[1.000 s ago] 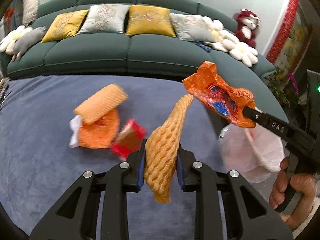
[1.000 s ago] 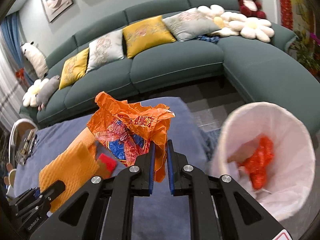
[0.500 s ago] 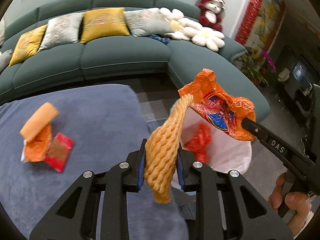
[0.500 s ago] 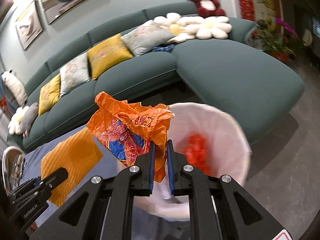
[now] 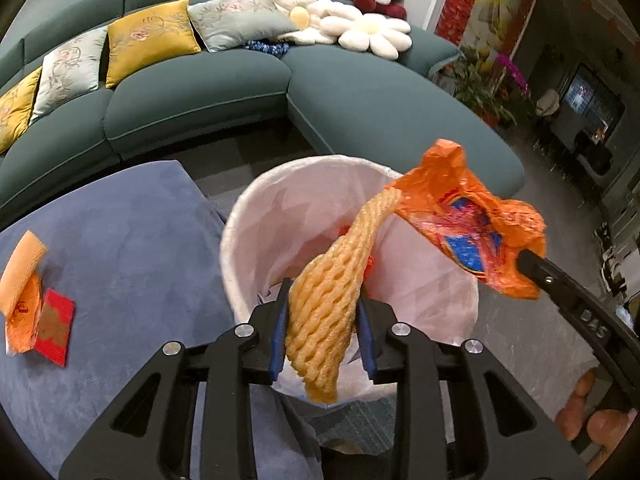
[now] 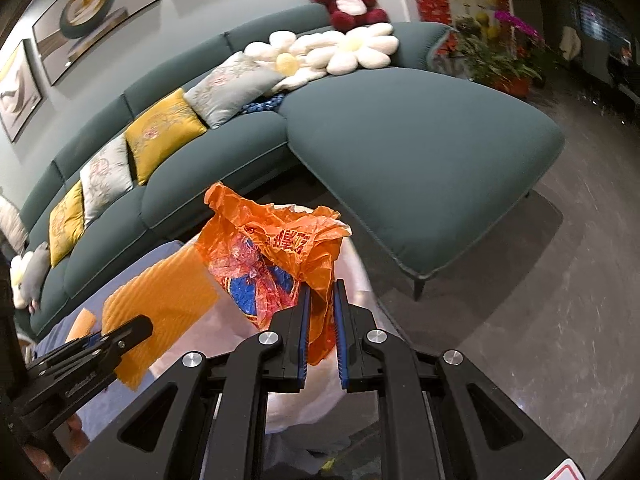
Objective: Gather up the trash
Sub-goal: 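Carry mesh sleeve and orange bag over the wastebasket while both tools open to drop them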
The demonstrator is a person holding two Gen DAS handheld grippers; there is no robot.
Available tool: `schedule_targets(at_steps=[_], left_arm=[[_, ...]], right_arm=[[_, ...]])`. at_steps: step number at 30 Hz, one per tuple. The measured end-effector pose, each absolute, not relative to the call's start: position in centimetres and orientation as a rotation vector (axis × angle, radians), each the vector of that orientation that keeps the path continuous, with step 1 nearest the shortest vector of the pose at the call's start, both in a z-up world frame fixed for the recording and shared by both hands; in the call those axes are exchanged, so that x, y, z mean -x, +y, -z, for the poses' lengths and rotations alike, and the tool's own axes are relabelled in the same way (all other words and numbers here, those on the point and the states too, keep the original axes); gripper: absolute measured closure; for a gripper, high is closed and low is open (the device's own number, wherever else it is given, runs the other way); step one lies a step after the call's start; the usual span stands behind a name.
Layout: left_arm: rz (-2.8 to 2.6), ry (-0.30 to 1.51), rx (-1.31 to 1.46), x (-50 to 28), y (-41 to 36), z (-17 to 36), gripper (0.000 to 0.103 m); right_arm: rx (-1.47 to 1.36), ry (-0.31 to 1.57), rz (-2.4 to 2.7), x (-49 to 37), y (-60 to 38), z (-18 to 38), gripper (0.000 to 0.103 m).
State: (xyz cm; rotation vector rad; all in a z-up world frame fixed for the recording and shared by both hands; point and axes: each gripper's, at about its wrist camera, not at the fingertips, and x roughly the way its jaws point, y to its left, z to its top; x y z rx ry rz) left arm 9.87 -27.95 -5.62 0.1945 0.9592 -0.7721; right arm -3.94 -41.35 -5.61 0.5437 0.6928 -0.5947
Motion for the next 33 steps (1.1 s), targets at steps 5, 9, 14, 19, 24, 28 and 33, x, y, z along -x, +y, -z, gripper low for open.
schedule_targets(at_steps=[5,9,14,19,24,28,33], left_arm=[[0.736,0.949,-0.195,-10.5,-28.6,5.9,0.048],[0.670,0.912,-0.179,-10.7,-28.2,5.5,0.022],[0.646,0.927,-0.147,-11.1,-27.5,5.6,0.020],[0.617,0.917,-0.143,-11.0,-26.5,5.4,0.016],[0.589,0.913,-0.148,-11.3,-25.1,5.4,0.014],[0.567,0.916,-0.132,-11.6,-23.5,5.4,0.014],[0.536,0.915,-0.105,-12.0,-21.0,5.3,0.014]], right_arm=[[-0.566,0.686,0.613,4.5,-42.3,6.0,0.092],[-0.579,0.673,0.617,4.5,-42.7,6.1,0.092],[-0.578,0.664,0.593,4.0,-42.2,6.1,0.092],[-0.540,0.694,0.522,1.9,-40.5,6.2,0.086],[-0.507,0.689,0.492,0.6,-38.8,5.7,0.063],[-0.501,0.683,0.480,0.3,-37.9,5.3,0.061],[-0.472,0.683,0.458,-0.6,-36.2,4.4,0.061]])
